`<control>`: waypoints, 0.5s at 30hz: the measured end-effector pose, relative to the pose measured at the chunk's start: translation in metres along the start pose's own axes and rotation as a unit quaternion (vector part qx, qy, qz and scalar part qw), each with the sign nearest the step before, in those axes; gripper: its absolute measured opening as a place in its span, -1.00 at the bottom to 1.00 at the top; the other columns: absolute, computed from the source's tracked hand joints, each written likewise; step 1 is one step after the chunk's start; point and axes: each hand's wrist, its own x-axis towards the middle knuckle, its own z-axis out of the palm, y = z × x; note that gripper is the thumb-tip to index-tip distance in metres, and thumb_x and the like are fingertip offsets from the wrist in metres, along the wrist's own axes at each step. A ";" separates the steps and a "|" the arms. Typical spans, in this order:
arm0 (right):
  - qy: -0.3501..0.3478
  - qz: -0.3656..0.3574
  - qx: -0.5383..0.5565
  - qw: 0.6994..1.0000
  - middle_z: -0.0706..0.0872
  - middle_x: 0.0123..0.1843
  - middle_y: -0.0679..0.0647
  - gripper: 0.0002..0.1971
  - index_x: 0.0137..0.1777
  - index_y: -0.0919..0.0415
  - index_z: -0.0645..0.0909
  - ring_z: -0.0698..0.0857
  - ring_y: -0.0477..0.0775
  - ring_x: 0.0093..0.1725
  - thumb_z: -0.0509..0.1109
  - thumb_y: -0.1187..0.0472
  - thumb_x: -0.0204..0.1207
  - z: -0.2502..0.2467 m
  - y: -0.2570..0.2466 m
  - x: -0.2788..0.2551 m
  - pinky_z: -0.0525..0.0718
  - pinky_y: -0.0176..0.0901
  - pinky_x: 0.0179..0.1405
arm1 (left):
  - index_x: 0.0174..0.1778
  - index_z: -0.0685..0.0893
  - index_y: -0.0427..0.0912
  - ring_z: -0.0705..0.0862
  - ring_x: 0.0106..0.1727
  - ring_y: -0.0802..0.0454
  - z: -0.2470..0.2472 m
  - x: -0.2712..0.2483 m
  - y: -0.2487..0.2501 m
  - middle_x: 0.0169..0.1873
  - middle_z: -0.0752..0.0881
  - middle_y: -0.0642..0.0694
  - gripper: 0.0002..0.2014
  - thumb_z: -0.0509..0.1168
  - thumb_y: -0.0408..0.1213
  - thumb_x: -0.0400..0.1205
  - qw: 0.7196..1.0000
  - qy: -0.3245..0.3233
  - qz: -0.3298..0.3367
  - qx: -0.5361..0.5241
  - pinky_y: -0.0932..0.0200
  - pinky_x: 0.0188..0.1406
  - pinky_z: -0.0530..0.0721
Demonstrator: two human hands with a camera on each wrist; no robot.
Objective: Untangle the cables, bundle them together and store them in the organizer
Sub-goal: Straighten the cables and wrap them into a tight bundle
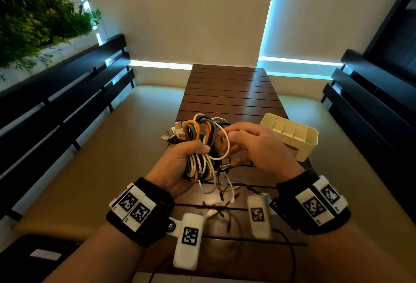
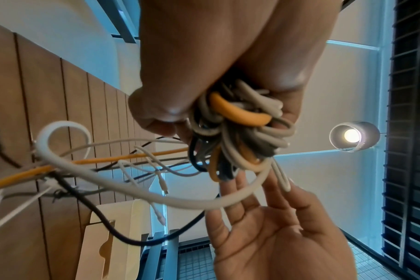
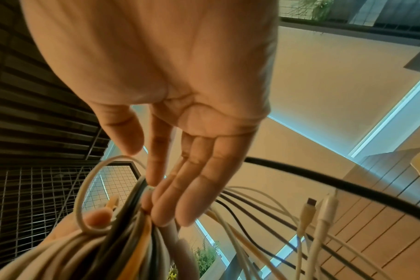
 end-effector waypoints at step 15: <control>0.007 -0.059 -0.110 0.992 0.74 -0.10 0.15 -0.76 0.07 0.06 0.58 0.81 0.12 -0.18 0.55 0.22 0.49 -0.007 0.012 0.005 0.84 0.03 -0.15 | 0.39 0.60 -0.42 0.76 0.10 -0.32 0.010 -0.006 0.001 0.22 0.70 -0.48 -0.45 0.32 -0.49 0.42 0.996 -0.054 0.009 0.064 -0.27 0.15 0.67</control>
